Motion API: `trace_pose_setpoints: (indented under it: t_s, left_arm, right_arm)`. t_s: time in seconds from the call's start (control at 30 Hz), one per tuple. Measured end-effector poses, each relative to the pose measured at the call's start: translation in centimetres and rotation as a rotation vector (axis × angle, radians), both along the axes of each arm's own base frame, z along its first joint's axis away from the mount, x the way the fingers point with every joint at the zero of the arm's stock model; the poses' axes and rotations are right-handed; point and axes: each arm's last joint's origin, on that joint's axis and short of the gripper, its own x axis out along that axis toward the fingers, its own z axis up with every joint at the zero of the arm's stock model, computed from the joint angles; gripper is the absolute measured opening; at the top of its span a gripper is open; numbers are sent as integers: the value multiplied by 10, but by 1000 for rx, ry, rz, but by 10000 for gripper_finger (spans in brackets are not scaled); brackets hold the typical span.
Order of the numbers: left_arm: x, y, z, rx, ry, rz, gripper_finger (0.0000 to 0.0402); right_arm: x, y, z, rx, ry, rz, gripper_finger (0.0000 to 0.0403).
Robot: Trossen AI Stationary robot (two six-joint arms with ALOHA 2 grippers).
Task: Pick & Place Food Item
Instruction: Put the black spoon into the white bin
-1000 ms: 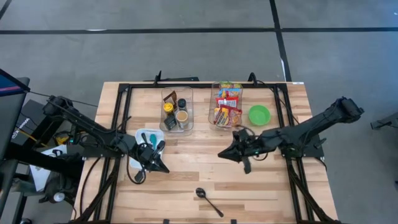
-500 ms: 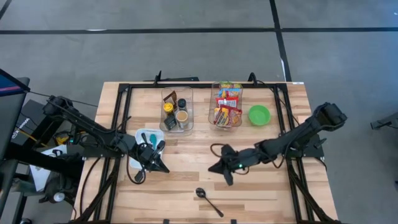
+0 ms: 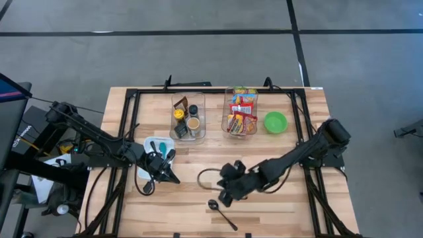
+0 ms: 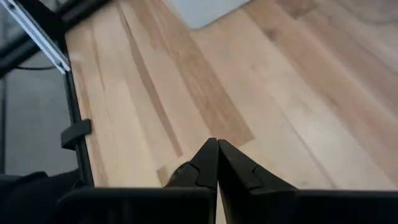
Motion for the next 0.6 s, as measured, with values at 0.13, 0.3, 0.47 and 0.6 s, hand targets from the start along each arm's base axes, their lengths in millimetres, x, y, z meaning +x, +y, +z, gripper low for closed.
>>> trace_pose_setpoints:
  t_s: [0.13,0.3,0.47,0.6]
  left_arm:
    - [0,0,0,-1,-1,0,2]
    - [0,0,0,-1,-2,0,2]
    - [0,0,0,-1,-1,0,2]
    - [0,0,0,0,0,0,2]
  right_arm:
    - [16,21,4,-31,87,5,0]
    - [31,48,2,-58,187,-1,0]
    - [38,73,-7,-54,274,2,0]
    - [42,91,-16,-43,308,23,0]
